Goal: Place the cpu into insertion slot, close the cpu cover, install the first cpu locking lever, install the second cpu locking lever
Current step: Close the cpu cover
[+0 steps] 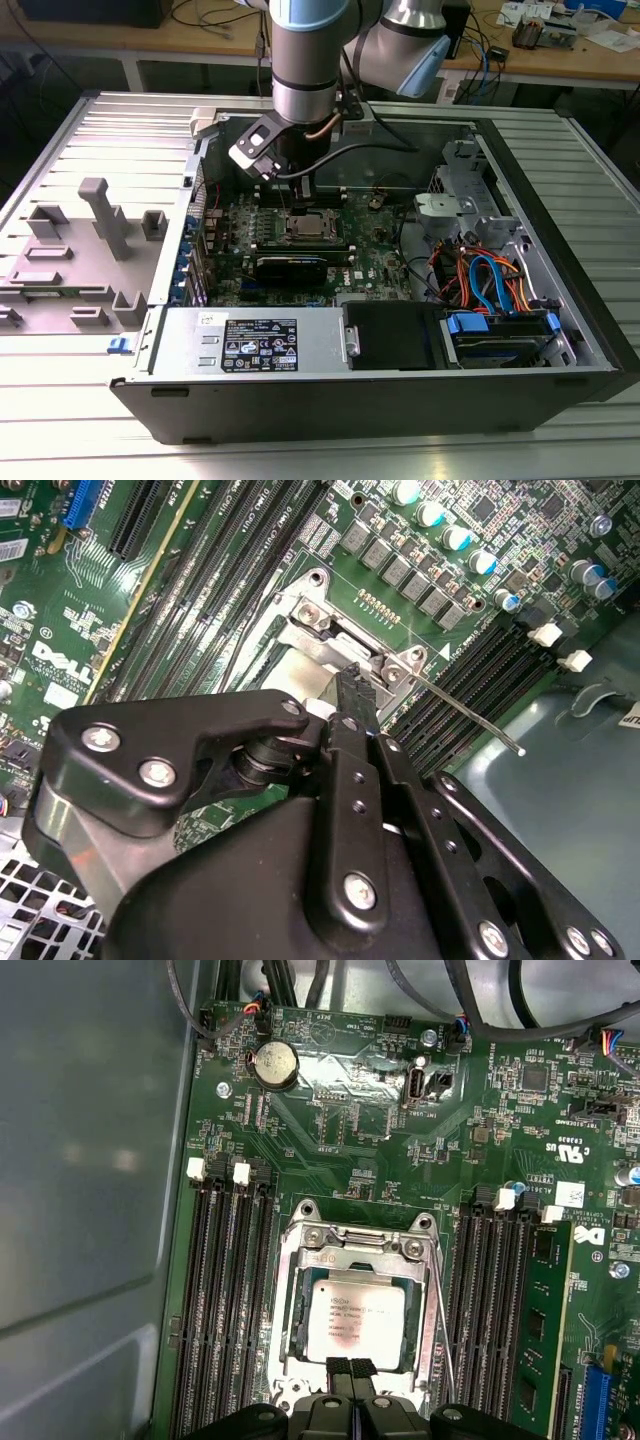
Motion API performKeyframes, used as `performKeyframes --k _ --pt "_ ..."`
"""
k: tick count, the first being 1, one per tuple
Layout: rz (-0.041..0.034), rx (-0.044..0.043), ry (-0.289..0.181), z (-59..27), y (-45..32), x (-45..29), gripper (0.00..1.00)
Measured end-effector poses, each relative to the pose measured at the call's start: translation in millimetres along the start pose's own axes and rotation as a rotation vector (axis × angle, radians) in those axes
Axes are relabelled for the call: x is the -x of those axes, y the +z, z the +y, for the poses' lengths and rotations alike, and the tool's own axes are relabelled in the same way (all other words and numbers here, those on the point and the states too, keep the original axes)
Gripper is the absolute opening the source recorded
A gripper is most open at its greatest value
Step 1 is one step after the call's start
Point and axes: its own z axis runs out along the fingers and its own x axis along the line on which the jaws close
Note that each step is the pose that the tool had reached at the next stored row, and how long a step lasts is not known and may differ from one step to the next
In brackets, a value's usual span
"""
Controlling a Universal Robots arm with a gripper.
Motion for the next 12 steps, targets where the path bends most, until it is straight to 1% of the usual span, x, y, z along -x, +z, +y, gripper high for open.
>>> performKeyframes --k 3,8,12 --pt "0.0001 0.0001 0.0 0.0 0.9 0.0 0.11" --pt "-0.0001 0.0 0.0 -0.3 7.2 0.0 0.11" --pt "-0.0002 -0.0001 0.0 -2.8 11.0 -0.3 0.11"
